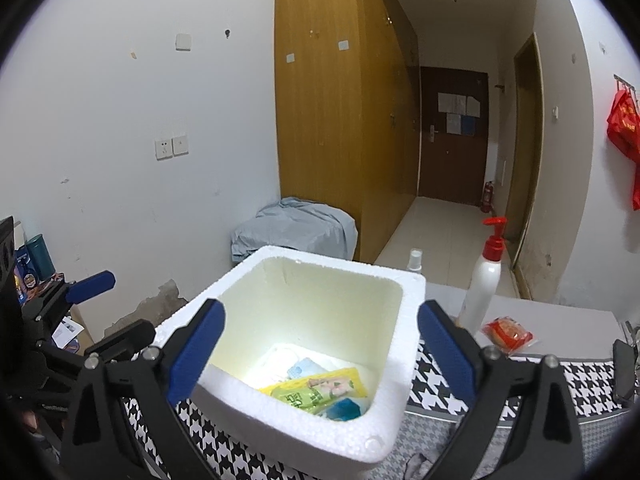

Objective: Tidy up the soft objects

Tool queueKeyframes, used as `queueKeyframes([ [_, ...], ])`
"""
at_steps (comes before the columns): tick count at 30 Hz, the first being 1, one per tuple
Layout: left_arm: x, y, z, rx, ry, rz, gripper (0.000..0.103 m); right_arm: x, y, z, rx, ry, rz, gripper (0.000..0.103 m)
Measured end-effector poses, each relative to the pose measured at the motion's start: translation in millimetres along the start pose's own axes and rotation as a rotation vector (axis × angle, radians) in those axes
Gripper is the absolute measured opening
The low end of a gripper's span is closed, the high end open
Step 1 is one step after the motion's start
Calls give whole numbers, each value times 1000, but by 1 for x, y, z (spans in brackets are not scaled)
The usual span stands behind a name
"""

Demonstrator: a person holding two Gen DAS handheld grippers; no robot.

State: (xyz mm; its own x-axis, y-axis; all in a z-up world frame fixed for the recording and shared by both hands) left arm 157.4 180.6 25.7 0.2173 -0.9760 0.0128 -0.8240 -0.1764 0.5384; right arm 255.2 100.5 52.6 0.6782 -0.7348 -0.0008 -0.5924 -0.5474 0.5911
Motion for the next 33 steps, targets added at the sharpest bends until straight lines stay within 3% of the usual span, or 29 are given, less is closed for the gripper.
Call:
queueKeyframes([
  [12,26,11,-2,16,-40,28,102,12,30,8,45,-24,16,99],
  [33,90,20,-8,38,-139,129,102,48,93,32,134,-86,125,99],
])
Point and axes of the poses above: each gripper's, at about its wrist camera, not at the fingertips, and y roughly against the way its jaws point, x to its right, z to its underside, the point moved 3 cm from there along -y, roughly the way its jaws point, and after that the axes turned 12 degrees about -x, right-handed, at the moved point
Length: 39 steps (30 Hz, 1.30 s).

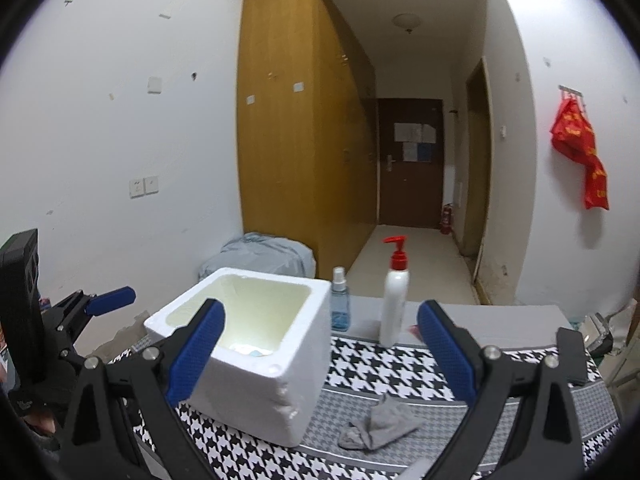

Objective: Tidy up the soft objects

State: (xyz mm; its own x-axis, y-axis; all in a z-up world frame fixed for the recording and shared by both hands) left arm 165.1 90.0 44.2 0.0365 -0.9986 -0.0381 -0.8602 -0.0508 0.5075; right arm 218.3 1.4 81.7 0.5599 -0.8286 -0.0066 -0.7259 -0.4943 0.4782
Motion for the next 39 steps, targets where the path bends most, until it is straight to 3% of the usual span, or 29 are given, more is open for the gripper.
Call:
queueKeyframes([
  [26,93,-7,-11,9,-152,163,102,78,57,40,33,-151,147,99],
  [39,124,-22,-11,-24,-190,218,102,106,72,63,18,-220,226,99],
])
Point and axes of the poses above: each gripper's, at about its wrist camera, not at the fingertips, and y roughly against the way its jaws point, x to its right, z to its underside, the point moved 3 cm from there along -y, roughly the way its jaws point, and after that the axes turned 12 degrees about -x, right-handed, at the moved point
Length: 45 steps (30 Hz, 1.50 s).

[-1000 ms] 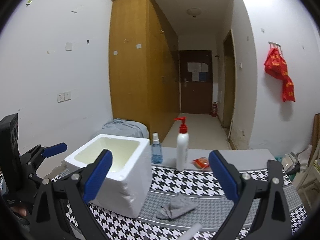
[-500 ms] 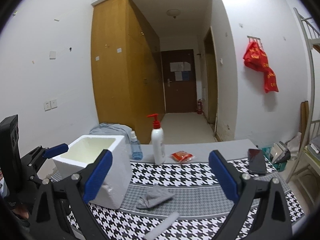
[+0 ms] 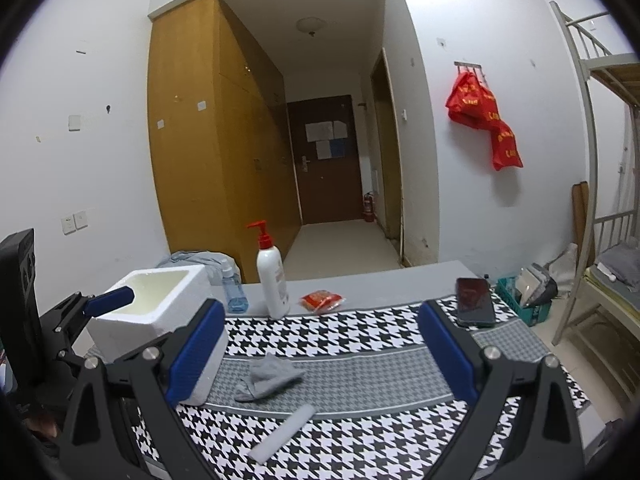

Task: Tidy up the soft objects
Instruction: 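Move both tools toward the grey sock and white foam tube on the table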

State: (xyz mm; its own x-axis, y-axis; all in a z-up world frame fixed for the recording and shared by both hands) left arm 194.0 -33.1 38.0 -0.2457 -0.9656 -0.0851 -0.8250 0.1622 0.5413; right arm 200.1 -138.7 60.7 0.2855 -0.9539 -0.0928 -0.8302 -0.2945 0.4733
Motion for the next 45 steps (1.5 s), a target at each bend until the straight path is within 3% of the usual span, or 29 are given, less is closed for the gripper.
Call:
queueKeyframes([
  [18,13,-39,4,-77,1,47,102,24,-2,25,-24,-41,42,99],
  [45,15,-95,21,-160,-17,58,102,22,-38,67,-168,-20,-18,99],
])
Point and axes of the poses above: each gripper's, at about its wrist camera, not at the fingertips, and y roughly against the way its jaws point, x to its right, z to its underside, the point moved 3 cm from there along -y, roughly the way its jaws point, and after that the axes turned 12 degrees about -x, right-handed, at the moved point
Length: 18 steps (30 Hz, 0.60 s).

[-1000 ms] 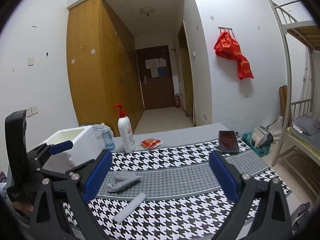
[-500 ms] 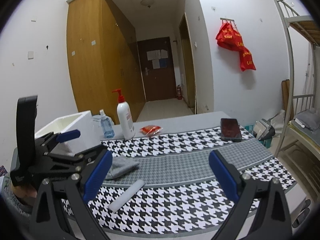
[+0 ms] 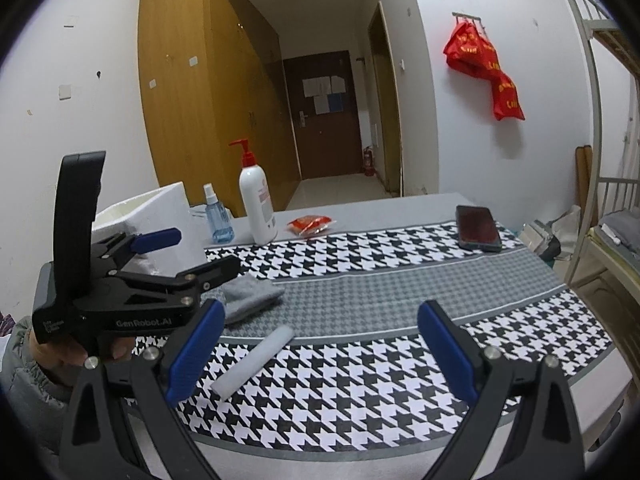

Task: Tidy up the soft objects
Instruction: 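Move both tools toward the grey sock and white foam tube on the table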

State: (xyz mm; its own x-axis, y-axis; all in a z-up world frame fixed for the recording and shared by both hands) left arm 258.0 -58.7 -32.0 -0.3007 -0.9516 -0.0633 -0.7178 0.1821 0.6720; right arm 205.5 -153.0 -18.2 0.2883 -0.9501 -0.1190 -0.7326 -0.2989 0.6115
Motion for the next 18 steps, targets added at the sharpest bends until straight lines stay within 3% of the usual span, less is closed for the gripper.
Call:
queueKeyframes([
  [11,2,-16,1,-5,-24,28,102,-2,-11,2,-30,-6,-23,99],
  [18,-14,-26,5,-42,25,17,102,-3,-14,2,-36,-3,-28,99],
])
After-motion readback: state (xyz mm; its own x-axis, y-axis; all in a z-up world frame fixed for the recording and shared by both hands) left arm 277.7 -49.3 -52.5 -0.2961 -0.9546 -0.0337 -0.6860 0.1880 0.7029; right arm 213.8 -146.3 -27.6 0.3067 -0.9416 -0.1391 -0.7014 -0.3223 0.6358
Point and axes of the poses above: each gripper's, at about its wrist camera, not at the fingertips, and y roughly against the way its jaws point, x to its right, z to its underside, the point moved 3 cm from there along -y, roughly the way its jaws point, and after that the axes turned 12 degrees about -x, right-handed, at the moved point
